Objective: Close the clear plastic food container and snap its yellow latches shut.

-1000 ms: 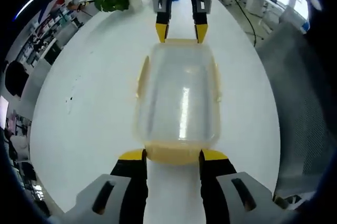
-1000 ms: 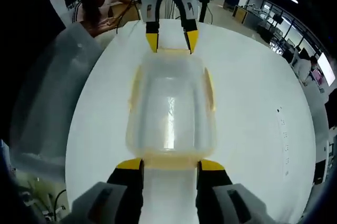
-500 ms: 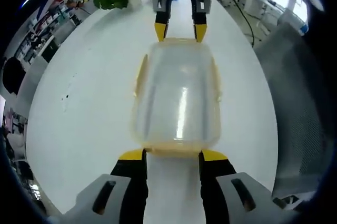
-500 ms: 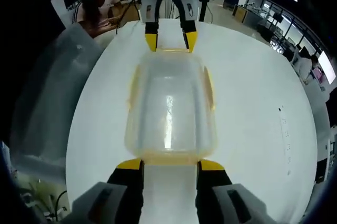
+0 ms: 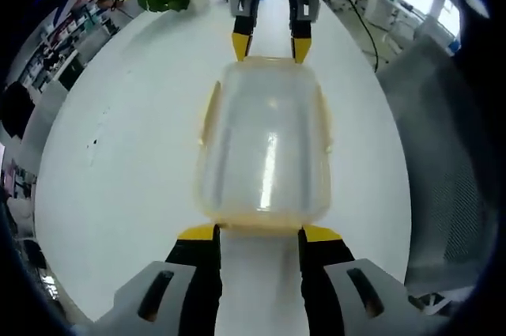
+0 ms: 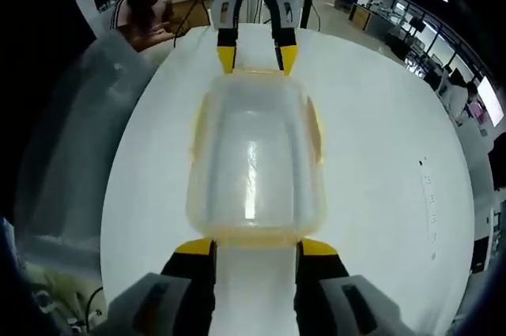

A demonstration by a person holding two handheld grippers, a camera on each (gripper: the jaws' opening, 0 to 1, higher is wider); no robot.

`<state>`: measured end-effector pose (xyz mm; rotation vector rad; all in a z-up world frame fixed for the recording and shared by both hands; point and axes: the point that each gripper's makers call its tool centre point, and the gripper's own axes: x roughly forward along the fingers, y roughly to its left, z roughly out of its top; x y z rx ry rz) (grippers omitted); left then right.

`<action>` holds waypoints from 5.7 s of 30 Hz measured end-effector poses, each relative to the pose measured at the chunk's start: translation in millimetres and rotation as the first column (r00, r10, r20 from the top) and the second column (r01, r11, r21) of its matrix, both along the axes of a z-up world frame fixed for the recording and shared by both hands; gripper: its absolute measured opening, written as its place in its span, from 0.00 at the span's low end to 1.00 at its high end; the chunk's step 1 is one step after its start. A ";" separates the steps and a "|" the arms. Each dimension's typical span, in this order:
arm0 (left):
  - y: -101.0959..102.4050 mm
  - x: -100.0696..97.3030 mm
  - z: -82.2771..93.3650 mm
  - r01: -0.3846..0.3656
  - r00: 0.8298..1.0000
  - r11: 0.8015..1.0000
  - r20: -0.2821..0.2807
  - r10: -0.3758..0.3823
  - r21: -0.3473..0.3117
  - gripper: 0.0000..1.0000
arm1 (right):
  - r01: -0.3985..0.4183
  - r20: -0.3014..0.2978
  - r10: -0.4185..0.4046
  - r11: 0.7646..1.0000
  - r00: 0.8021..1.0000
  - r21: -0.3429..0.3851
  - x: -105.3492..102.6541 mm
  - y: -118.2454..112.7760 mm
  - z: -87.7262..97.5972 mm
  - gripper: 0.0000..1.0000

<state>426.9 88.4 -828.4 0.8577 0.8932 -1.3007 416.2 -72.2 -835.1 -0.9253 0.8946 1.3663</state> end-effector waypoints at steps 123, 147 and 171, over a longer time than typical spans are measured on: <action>-83.1 -32.4 34.3 0.010 0.999 0.940 0.048 0.007 -0.341 0.42 | -0.075 -0.057 0.089 0.975 0.994 0.209 12.4 89.4 30.7 0.49; -79.3 -41.2 13.2 0.112 0.961 0.978 0.271 -0.060 -0.179 0.36 | -0.074 -0.117 0.090 0.989 0.989 0.130 12.9 87.6 20.1 0.52; -84.4 -51.6 9.4 0.094 0.946 0.983 0.321 -0.039 -0.159 0.33 | -0.087 -0.235 0.082 0.996 0.969 -0.013 4.7 85.4 13.1 0.43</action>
